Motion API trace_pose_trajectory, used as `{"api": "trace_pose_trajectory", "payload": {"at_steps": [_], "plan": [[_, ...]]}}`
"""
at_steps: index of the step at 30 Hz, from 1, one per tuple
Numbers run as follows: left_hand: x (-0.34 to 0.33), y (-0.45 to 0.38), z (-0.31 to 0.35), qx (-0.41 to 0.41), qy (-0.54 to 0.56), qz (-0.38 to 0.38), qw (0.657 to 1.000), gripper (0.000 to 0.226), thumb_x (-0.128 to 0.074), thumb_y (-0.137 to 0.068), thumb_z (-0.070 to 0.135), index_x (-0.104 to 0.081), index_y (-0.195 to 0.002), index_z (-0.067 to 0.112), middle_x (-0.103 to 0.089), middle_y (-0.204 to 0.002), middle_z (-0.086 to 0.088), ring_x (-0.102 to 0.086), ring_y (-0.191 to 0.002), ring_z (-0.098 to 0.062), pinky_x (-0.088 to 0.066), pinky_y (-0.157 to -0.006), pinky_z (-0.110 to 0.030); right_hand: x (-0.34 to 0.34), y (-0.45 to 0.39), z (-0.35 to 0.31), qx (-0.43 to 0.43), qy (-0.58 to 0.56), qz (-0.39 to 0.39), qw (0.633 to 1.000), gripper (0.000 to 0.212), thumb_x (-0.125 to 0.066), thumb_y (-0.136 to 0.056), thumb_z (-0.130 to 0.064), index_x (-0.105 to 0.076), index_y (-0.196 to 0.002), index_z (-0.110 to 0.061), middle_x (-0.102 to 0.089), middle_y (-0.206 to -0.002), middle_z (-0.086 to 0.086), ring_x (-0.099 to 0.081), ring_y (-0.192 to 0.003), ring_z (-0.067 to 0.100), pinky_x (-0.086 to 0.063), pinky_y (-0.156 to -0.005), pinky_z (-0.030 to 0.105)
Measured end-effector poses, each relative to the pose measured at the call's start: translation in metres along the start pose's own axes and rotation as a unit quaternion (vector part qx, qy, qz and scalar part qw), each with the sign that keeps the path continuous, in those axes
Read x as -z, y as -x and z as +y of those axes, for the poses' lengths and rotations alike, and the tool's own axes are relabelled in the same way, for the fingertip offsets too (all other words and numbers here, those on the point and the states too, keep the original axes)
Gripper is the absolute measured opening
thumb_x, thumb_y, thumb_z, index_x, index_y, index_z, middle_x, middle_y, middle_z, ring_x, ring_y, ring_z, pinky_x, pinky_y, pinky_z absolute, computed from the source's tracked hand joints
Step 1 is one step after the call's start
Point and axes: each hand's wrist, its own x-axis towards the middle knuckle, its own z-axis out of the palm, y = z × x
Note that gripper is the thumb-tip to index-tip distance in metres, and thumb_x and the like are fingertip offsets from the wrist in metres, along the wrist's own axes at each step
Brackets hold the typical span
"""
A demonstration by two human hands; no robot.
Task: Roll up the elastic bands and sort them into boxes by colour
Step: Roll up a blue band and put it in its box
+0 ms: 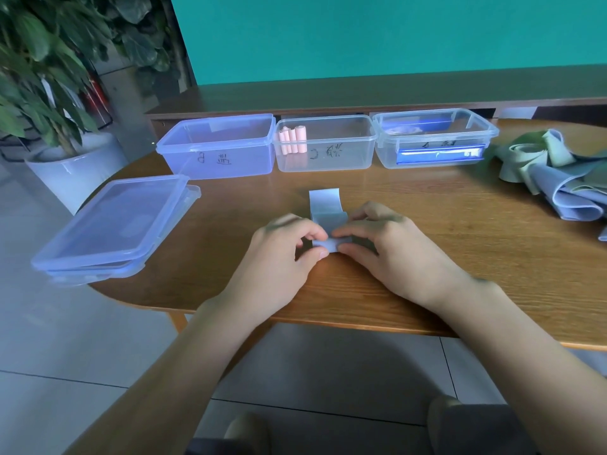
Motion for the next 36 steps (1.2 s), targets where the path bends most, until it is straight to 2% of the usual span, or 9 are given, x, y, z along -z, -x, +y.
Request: {"api": "trace_pose_trajectory", "payload": {"at_steps": [4, 8, 15, 19, 22, 25, 29, 32, 36], "plan": [[-0.003, -0.006, -0.003, 0.0, 0.005, 0.007, 1.0, 0.011, -0.072, -0.09, 0.024, -0.074, -0.101, 0.025, -0.063, -0.096, 0.017, -0.054, -0.087, 0.004, -0.034, -0.072, -0.001, 0.001, -0.002, 0.0, 0.008, -0.009, 0.03, 0.999, 0.013, -0.073, -0.091, -0.02, -0.074, -0.104, -0.021, -0.064, -0.102, -0.005, -0.062, -0.086, 0.014, -0.054, -0.081, 0.04], [-0.004, -0.007, -0.005, 0.007, 0.007, 0.012, 1.0, 0.022, -0.076, -0.087, 0.025, -0.074, -0.109, 0.024, -0.062, -0.104, 0.015, -0.054, -0.081, 0.007, -0.034, -0.073, 0.0, -0.001, -0.004, 0.004, 0.0, -0.011, 0.028, 1.0, 0.017, -0.075, -0.089, -0.018, -0.074, -0.106, -0.02, -0.064, -0.1, -0.008, -0.056, -0.08, 0.007, -0.053, -0.08, 0.039], [-0.003, -0.008, -0.003, 0.009, 0.013, 0.019, 1.0, 0.019, -0.077, -0.085, 0.023, -0.071, -0.103, 0.026, -0.053, -0.087, 0.027, -0.052, -0.085, 0.011, -0.036, -0.071, -0.001, -0.005, -0.01, 0.01, -0.001, -0.02, 0.019, 1.0, 0.014, -0.067, -0.096, -0.025, -0.073, -0.108, -0.022, -0.064, -0.102, -0.008, -0.059, -0.086, 0.011, -0.053, -0.081, 0.042], [-0.006, -0.012, -0.007, 0.013, 0.012, 0.006, 1.0, 0.017, -0.073, -0.089, 0.023, -0.07, -0.105, 0.028, -0.058, -0.097, 0.022, -0.052, -0.092, 0.01, -0.036, -0.072, 0.0, -0.007, -0.011, 0.01, -0.006, -0.006, 0.032, 0.999, 0.018, -0.066, -0.097, -0.025, -0.074, -0.112, -0.019, -0.064, -0.11, -0.002, -0.063, -0.096, 0.018, -0.054, -0.085, 0.041], [-0.007, -0.016, -0.009, 0.013, 0.005, 0.002, 1.0, 0.021, -0.072, -0.09, 0.022, -0.071, -0.111, 0.027, -0.061, -0.104, 0.019, -0.053, -0.085, 0.01, -0.036, -0.073, 0.0, -0.008, -0.012, 0.009, -0.003, 0.008, 0.051, 0.999, 0.019, -0.07, -0.094, -0.02, -0.074, -0.113, -0.018, -0.065, -0.113, -0.001, -0.065, -0.099, 0.02, -0.055, -0.086, 0.041], [-0.007, -0.018, -0.012, 0.016, -0.001, -0.003, 1.0, 0.026, -0.07, -0.092, 0.024, -0.07, -0.117, 0.027, -0.063, -0.111, 0.015, -0.053, -0.082, 0.003, -0.035, -0.074, 0.001, -0.007, -0.013, 0.008, -0.002, 0.007, 0.042, 0.999, 0.02, -0.072, -0.092, -0.017, -0.073, -0.112, -0.019, -0.065, -0.112, -0.005, -0.064, -0.095, 0.016, -0.055, -0.086, 0.039], [-0.008, -0.019, -0.014, 0.027, 0.007, 0.01, 1.0, 0.034, -0.071, -0.091, 0.026, -0.067, -0.125, 0.029, -0.058, -0.115, 0.014, -0.054, -0.083, 0.0, -0.035, -0.074, 0.001, -0.01, -0.014, 0.011, -0.021, -0.007, 0.048, 0.999, 0.024, -0.072, -0.092, -0.016, -0.073, -0.116, -0.02, -0.064, -0.114, -0.009, -0.052, -0.087, 0.003, -0.053, -0.087, 0.034], [-0.007, -0.018, -0.012, 0.019, 0.026, 0.043, 0.999, 0.03, -0.074, -0.088, 0.02, -0.07, -0.117, 0.027, -0.06, -0.105, 0.016, -0.056, -0.083, 0.004, -0.036, -0.072, 0.0, -0.014, -0.014, 0.013, -0.027, -0.01, 0.047, 0.999, 0.025, -0.07, -0.094, -0.015, -0.072, -0.118, -0.019, -0.064, -0.116, -0.009, -0.052, -0.088, 0.004, -0.053, -0.087, 0.033], [-0.009, -0.019, -0.014, 0.013, 0.027, 0.025, 0.999, 0.019, -0.073, -0.09, 0.023, -0.071, -0.108, 0.028, -0.062, -0.105, 0.02, -0.056, -0.086, 0.004, -0.036, -0.073, -0.002, -0.017, -0.016, 0.019, -0.036, -0.006, 0.036, 0.999, 0.029, -0.066, -0.096, -0.018, -0.07, -0.125, -0.021, -0.063, -0.124, -0.007, -0.061, -0.106, 0.016, -0.052, -0.093, 0.036]]}}
